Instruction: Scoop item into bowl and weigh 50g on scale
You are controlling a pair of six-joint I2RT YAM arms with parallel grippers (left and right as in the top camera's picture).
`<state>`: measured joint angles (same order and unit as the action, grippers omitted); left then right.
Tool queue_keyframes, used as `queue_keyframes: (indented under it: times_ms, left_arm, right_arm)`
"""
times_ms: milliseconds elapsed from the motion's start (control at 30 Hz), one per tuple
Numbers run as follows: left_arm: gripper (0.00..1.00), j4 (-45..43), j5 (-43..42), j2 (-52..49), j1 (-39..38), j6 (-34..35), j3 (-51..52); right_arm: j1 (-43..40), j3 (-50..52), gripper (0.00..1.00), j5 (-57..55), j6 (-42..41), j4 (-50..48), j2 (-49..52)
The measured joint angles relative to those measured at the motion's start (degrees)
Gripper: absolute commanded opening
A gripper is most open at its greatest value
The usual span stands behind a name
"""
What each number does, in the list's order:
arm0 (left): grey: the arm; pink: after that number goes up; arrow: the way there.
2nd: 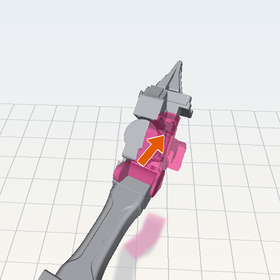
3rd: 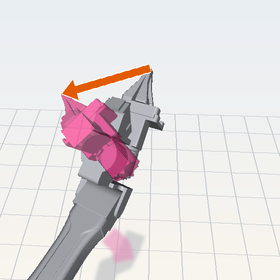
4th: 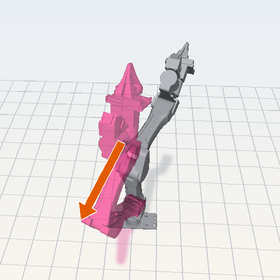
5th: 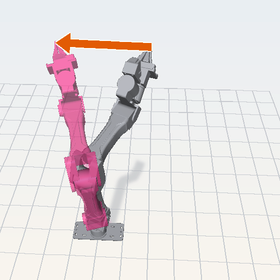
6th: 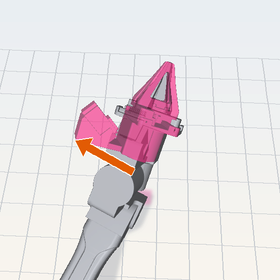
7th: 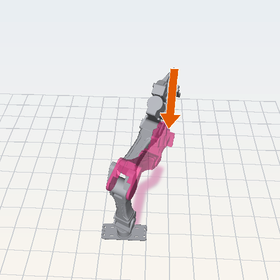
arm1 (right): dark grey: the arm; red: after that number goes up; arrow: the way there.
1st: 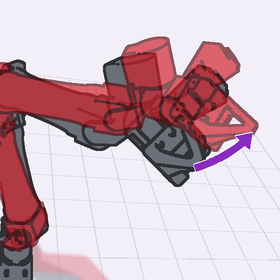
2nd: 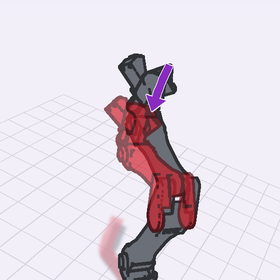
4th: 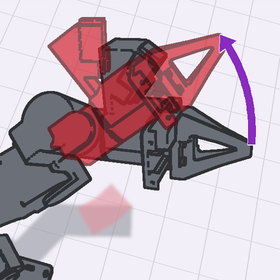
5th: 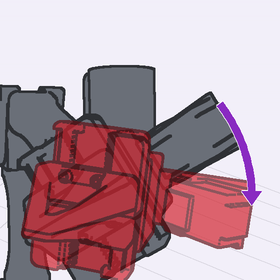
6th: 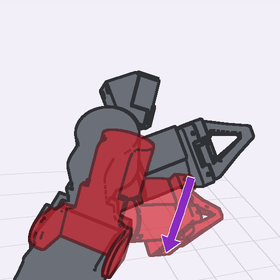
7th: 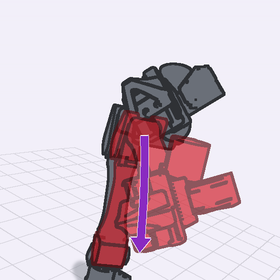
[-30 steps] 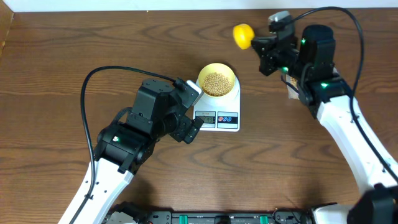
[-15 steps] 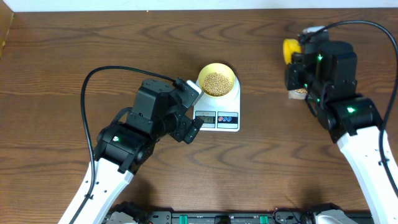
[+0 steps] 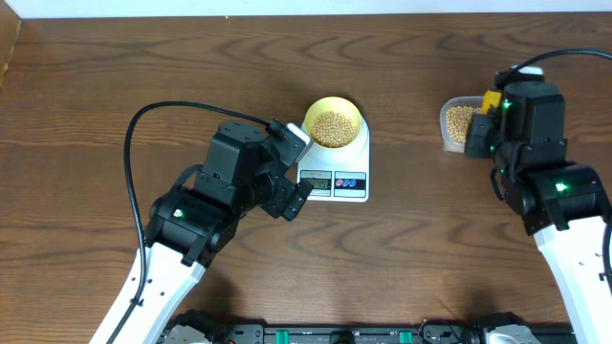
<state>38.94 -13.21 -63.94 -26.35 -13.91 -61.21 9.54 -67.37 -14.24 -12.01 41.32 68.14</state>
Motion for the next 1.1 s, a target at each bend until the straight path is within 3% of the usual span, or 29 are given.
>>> queue_keyframes:
  times_ms: [567,867,1100]
  left_arm:
    - [0.90,0.0,0.0,0.0,0.0,0.0,0.0]
    - [0.90,0.0,0.0,0.0,0.0,0.0,0.0]
    - [0.90,0.0,0.0,0.0,0.0,0.0,0.0]
  right_arm:
    - [-2.7,0.0,0.01,-0.5,-0.9,8.7,0.0]
    - [-2.7,0.0,0.01,2.1,3.2,8.7,1.0]
    - [-2.7,0.0,0.01,2.5,7.6,7.3,7.8]
